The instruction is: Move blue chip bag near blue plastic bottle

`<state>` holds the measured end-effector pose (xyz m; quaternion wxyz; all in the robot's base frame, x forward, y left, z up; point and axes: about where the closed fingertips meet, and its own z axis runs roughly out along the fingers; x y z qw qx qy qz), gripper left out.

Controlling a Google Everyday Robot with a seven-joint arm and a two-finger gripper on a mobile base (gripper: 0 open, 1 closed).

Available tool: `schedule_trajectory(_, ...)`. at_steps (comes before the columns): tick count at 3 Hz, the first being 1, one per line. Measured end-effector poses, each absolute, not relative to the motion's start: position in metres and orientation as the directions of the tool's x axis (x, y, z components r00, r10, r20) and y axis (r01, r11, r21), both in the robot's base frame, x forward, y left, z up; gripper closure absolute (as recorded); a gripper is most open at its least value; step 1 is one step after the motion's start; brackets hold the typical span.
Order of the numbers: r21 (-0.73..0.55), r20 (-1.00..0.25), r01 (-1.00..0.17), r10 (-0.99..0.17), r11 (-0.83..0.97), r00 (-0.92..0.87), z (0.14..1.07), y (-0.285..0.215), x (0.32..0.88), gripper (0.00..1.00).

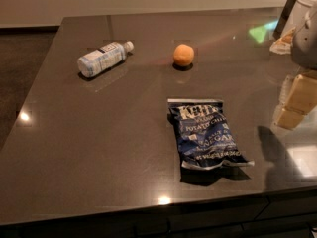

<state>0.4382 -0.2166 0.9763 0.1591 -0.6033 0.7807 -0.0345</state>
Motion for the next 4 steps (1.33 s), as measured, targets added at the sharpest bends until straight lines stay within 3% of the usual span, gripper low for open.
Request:
schedule_trajectory(2,-0.227,-0.211,-0.925,-0.942,0.306,-0.260,0.969,-0.210,0.438,0.00)
schedule_trajectory(4,-0.112,-0.229,-0.892,-0.885,0.437,-0.405,0.926,-0.198,0.426,0.00)
